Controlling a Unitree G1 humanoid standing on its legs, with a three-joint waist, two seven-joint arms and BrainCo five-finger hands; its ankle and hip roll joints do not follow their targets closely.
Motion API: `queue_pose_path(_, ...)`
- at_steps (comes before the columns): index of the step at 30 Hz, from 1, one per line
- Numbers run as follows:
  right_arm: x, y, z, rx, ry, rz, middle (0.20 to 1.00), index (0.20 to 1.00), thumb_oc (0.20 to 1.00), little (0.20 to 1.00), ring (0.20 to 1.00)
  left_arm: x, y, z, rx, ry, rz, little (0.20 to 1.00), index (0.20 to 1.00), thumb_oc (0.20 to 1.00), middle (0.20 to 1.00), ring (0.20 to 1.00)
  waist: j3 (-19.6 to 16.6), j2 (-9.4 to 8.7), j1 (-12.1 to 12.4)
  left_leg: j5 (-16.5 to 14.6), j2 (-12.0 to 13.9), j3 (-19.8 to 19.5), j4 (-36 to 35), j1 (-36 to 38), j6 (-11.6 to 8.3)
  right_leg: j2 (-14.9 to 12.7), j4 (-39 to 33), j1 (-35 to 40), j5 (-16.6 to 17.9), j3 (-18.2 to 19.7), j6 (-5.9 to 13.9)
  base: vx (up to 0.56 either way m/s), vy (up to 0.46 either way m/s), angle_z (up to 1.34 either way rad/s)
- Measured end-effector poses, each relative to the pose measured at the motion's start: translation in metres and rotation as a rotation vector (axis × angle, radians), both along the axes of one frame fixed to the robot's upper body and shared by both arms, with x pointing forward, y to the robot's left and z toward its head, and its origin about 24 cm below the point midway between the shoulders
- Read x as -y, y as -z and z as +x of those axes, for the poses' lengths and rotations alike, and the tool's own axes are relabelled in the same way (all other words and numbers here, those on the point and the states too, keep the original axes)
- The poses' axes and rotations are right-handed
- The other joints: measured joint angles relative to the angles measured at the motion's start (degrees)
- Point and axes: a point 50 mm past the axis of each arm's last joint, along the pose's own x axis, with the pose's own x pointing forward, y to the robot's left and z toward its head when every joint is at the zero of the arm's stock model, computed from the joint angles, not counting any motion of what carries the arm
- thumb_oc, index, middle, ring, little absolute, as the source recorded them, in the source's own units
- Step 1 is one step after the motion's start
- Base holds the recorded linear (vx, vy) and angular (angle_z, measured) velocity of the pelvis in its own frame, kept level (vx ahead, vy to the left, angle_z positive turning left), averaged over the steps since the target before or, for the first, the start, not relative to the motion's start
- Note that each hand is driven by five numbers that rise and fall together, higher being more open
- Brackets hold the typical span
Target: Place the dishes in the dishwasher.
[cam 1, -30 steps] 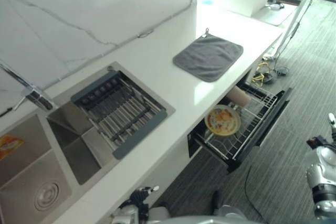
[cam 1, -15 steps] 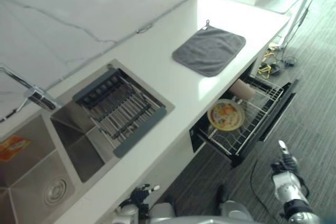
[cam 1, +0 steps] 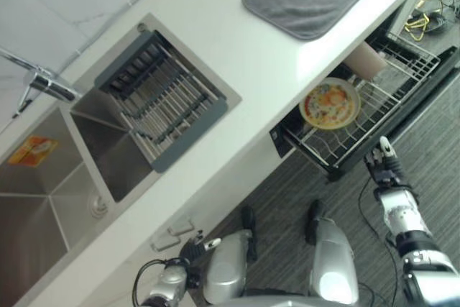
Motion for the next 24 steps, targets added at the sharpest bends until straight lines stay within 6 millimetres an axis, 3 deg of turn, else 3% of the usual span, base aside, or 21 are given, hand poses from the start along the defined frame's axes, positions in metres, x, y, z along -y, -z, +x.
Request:
queue_pose_path(7,0.009,-0.02,0.01,-0.014,-0.074,-0.128,1.0,1.0,1.0,1.0,1.0,-0.01,0.007,-0.021,-0.062,-0.105,-0.026,1.0,1.0,1.0,1.0,1.0,0.0,0.05,0.5,0.3,-0.4,-1.6,3.1,-4.2,0.09,-0.2,2.5,-4.0,-0.4,0.6,-0.76,-0.05,0.002,-0.02)
queue_pose_path(11,-0.002,-0.035,0.024,0.013,-0.138,-0.182,1.0,1.0,1.0,1.0,1.0,-0.016,0.006,-0.02,-0.061,-0.185,-0.049,1.0,1.0,1.0,1.0,1.0,0.9,-0.7,1.8,0.2,-0.1,-2.4,5.3,-6.2,-0.45,-0.1,4.6,-6.2,-1.0,0.4,-1.68,-0.03,-0.051,0.02)
queue_pose_path(14,-0.022,-0.06,0.047,0.052,-0.217,-0.227,1.0,1.0,1.0,1.0,1.0,-0.017,0.007,-0.021,-0.068,-0.219,-0.066,1.0,1.0,1.0,1.0,1.0,2.1,-1.62,4.5,-0.2,0.8,-4.0,6.6,-8.1,-0.72,0.7,5.7,-7.1,-2.1,-0.4,-3.29,0.01,-0.039,0.08)
queue_pose_path(17,-0.025,-0.073,0.056,0.044,-0.221,-0.268,1.0,1.0,1.0,1.0,1.0,-0.018,0.008,-0.024,-0.086,-0.222,-0.064,1.0,1.0,1.0,1.0,1.0,2.4,-1.66,6.9,-0.1,1.1,-4.7,6.9,-8.5,-0.8,0.8,5.8,-7.1,-2.2,-1.3,-3.49,-0.02,-0.017,0.11)
queue_pose_path(24,-0.025,-0.102,0.071,0.066,-0.217,-0.323,1.0,1.0,1.0,1.0,1.0,-0.019,0.01,-0.029,-0.099,-0.221,-0.068,1.0,1.0,1.0,1.0,1.0,3.2,-1.83,9.6,0.1,1.2,-6.1,7.0,-10.6,-1.18,0.8,5.5,-8.1,-1.9,-2.4,-3.06,-0.02,0.001,0.08)
